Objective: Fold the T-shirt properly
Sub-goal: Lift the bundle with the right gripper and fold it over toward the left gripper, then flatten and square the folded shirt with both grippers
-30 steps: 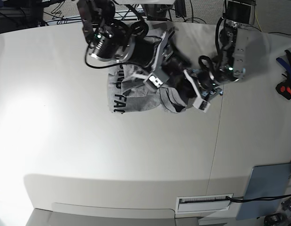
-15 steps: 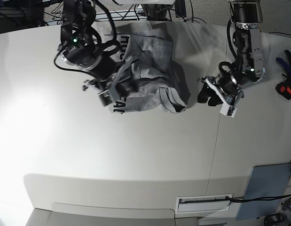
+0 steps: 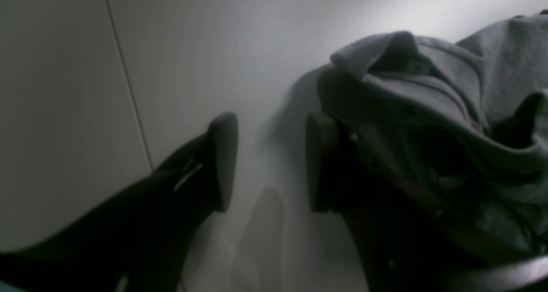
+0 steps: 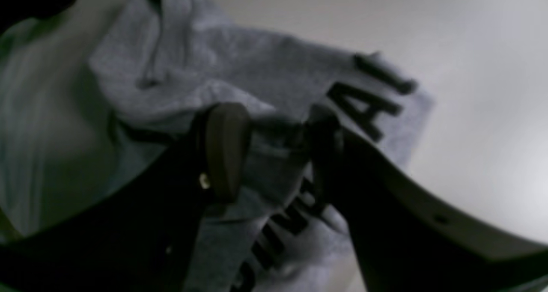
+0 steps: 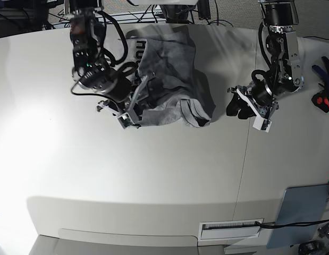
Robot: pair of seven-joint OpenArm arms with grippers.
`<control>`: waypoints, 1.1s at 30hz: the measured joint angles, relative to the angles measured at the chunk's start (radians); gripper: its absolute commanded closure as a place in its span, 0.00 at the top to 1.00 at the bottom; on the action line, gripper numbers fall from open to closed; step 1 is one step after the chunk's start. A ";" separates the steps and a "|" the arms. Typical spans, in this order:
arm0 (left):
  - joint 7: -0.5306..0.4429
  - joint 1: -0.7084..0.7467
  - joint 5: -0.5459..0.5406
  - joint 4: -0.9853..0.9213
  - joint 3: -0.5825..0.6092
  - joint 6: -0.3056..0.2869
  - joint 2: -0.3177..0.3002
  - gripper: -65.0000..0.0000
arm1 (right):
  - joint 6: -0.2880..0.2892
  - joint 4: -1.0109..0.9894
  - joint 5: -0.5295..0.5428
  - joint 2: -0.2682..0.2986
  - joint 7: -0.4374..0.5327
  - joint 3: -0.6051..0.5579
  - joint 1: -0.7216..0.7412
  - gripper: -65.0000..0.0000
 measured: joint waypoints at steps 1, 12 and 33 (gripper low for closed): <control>0.002 0.000 0.000 0.000 0.000 0.000 0.000 0.39 | -0.001 -0.013 -0.004 0.000 -0.024 -0.013 0.008 0.38; 0.007 0.000 0.000 0.000 0.000 0.000 0.000 0.39 | -0.042 0.173 -0.024 0.000 -0.115 -0.041 0.014 0.00; 0.007 0.000 0.027 0.000 0.000 0.000 0.000 0.39 | 0.035 0.380 0.167 0.003 -0.143 -0.415 -0.172 0.00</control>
